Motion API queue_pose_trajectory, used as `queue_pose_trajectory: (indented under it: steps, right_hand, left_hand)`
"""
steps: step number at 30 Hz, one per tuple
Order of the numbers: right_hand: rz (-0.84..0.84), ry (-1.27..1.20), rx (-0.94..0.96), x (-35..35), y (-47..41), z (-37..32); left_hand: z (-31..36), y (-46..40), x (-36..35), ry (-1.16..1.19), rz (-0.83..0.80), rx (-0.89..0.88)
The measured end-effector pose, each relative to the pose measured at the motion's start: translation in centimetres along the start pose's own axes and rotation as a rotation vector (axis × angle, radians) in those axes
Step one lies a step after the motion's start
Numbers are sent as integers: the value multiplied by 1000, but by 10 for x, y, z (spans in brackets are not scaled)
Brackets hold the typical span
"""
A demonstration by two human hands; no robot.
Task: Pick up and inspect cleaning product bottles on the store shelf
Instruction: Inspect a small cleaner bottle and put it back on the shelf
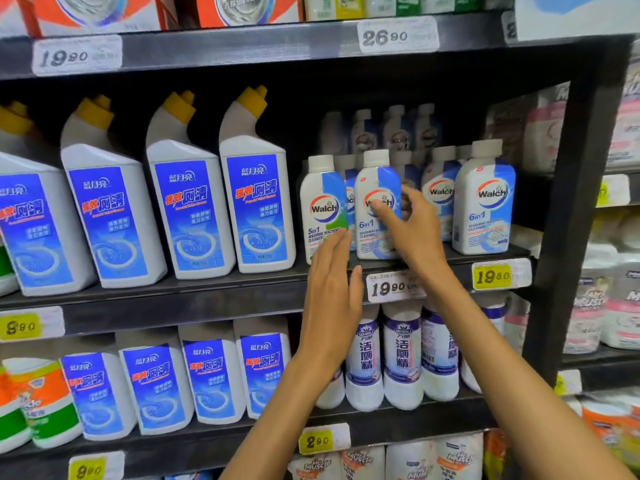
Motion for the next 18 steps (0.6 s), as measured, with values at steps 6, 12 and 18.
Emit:
queue_pose_trajectory:
  steps: [6, 12, 18]
  right_hand:
    - [-18, -341, 5, 25, 41, -16]
    - [-132, -553, -58, 31, 86, -29]
    - [-450, -775, -200, 7, 97, -34]
  left_hand:
    - [5, 8, -9, 351, -129, 132]
    - [15, 31, -5, 882, -79, 276]
    - [15, 66, -28, 1240, -225, 488]
Point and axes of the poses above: each hand's wrist, its own y-axis away from the middle knuckle, its own x-axis out of the back of the hand, z = x × y, the point moved 8 cm from there along -y, towards the middle knuckle, and after that the axes turned 6 degrees about -z, right-handed, at the moved point
